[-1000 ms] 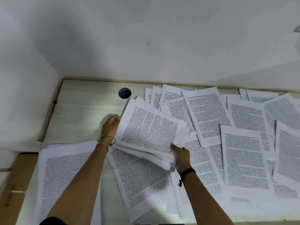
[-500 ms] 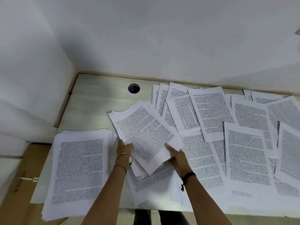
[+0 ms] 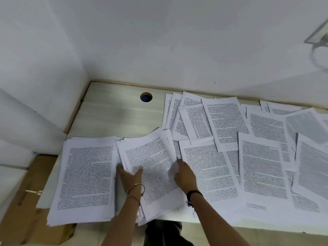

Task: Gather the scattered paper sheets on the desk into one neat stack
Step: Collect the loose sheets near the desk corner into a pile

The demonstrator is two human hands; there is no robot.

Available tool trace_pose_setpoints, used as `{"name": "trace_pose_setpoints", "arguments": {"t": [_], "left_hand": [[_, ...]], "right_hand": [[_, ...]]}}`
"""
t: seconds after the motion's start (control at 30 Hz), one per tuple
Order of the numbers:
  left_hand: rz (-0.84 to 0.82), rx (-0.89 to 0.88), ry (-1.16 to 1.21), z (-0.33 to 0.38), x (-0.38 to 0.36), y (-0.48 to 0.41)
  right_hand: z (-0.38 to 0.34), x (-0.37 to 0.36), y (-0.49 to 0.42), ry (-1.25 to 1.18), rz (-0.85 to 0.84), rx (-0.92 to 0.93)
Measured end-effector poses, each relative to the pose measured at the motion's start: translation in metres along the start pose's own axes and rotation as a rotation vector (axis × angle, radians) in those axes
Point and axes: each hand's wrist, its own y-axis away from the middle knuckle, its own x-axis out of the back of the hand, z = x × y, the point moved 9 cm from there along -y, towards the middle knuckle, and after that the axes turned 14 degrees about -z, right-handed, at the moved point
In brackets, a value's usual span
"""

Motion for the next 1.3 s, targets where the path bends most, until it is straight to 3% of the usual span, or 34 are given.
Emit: {"name": "trace_pose_setpoints", "arguments": {"t": [0.1,0.23,0.4,0.47,0.6,0.67,0.8,0.87,0.93,1.07,1.3], "left_hand": [[-0.037,0.102,0.126,-0.016,0.003,0.002],[-0.433,0.134,0.209,-0.016,-0.03,0.013],[-0.307,0.101,0.085,-0.017,-0.004,0.004],[-0.23,0.096,0.029,-0.046,0.018,-0.029],[-0.166,0.12,0.006,-0.026,0.044,-0.011],[-0.215,0.12,0.049,-0.022,0.036,0.0],[-0.321,0.066,0.184,-0.006,-0.002,0.019],[-0.381,0.055,0.217,0.002,-0.028,0.023],[-0.373,-0.004,0.17,0.016,-0.047,0.022],[-0.305,-0.075,-0.167,0.036,-0.068,0.021],[-0.503,0.036,-0.093,0.023,-0.1,0.029]], "right_hand": [[0.01,-0.004,0.007,0.034,-0.048,0.048],[0.025,-0.014,0.01,0.073,-0.12,0.168],[0.018,0.005,0.012,-0.025,0.021,0.319],[0.019,0.008,0.01,0.044,0.029,0.292],[0.018,0.003,0.009,0.153,0.024,0.284],[0.014,0.008,0.014,-0.007,0.036,0.288],[0.026,0.013,0.021,-0.704,-0.094,0.136],[0.039,0.021,0.02,-0.905,-0.107,0.087],[0.05,0.034,0.021,-0.777,-0.07,0.048],[0.064,0.037,0.014,-0.361,-0.094,0.019],[0.065,0.026,0.009,-0.363,-0.071,0.088]]}}
